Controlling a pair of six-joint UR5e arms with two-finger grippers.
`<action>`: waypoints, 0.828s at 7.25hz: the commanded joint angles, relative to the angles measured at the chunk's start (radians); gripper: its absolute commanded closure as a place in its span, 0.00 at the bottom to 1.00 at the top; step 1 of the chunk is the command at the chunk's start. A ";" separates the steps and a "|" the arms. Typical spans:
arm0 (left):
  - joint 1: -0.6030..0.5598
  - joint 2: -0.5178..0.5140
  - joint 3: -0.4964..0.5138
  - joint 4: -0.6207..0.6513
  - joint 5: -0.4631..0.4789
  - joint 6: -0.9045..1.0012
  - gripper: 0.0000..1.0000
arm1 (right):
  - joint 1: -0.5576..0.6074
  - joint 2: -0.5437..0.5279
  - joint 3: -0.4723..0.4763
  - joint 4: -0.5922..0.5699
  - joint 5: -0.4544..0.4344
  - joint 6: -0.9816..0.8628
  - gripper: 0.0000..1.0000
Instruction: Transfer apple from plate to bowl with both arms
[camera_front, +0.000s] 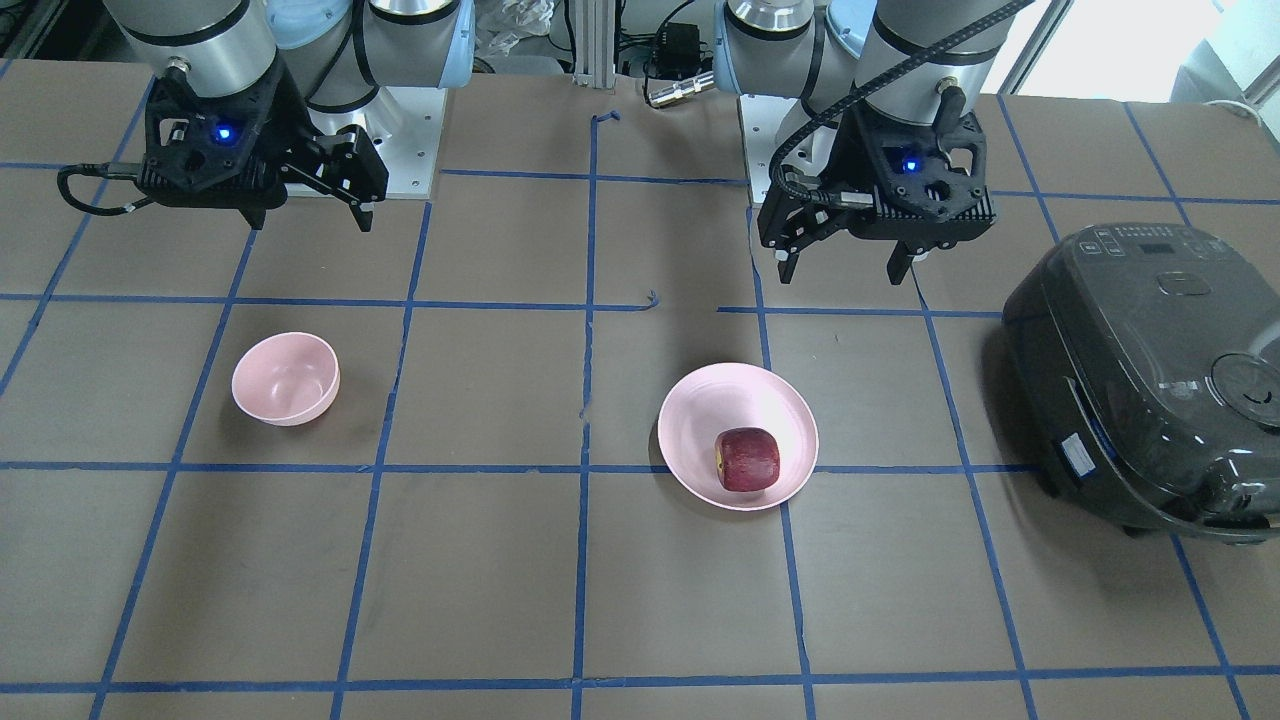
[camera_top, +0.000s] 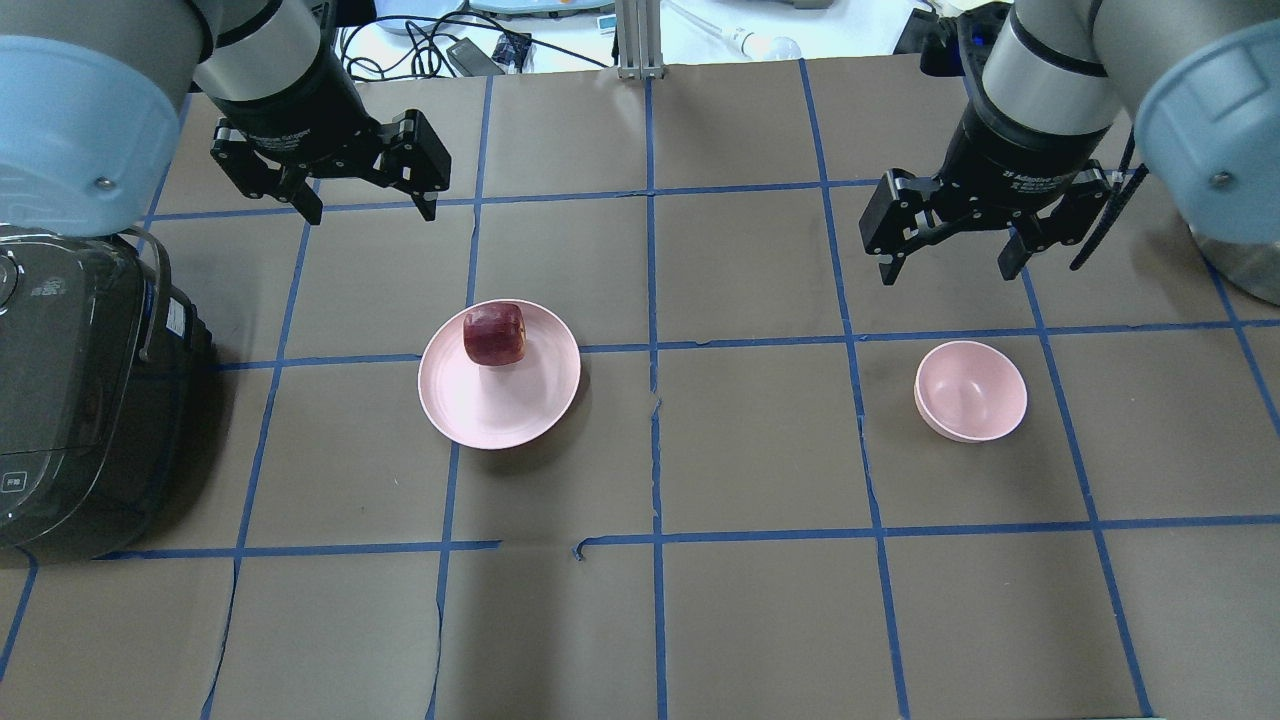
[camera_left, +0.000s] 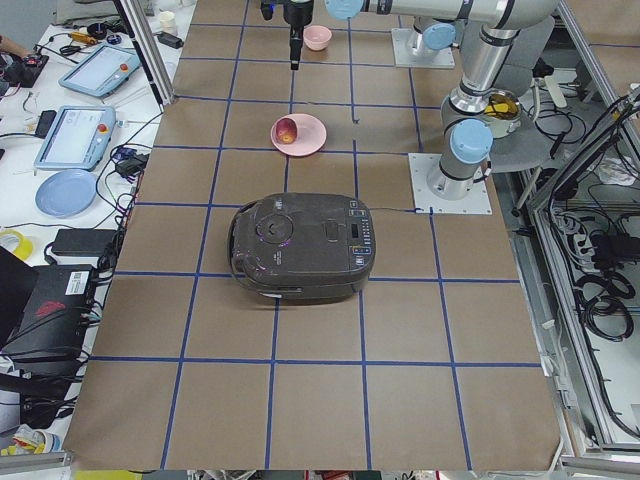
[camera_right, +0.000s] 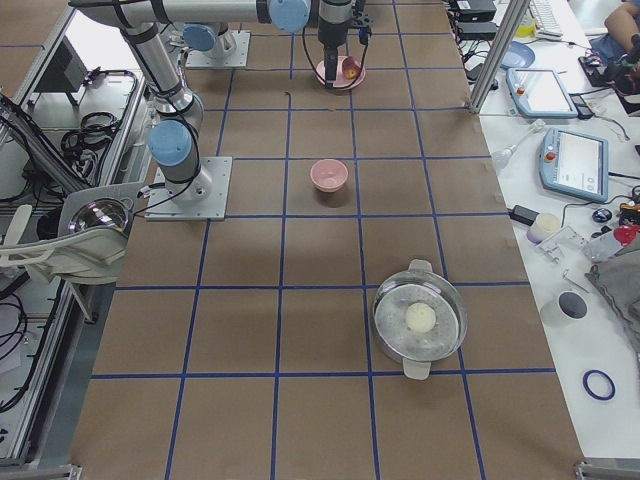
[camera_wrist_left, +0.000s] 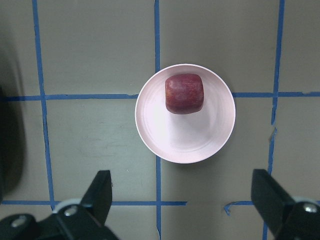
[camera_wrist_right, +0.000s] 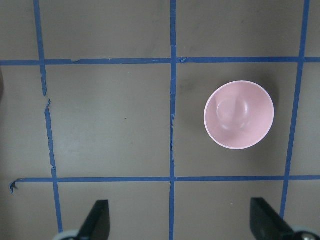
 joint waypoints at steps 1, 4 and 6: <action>0.000 0.000 0.000 0.001 0.001 0.000 0.00 | 0.000 0.000 0.001 0.000 0.000 0.000 0.00; 0.005 0.000 0.000 0.001 0.000 0.002 0.00 | 0.000 0.000 0.000 -0.002 0.000 0.000 0.00; 0.005 0.000 0.000 0.001 0.000 0.002 0.00 | 0.000 0.000 0.000 -0.002 0.011 0.001 0.00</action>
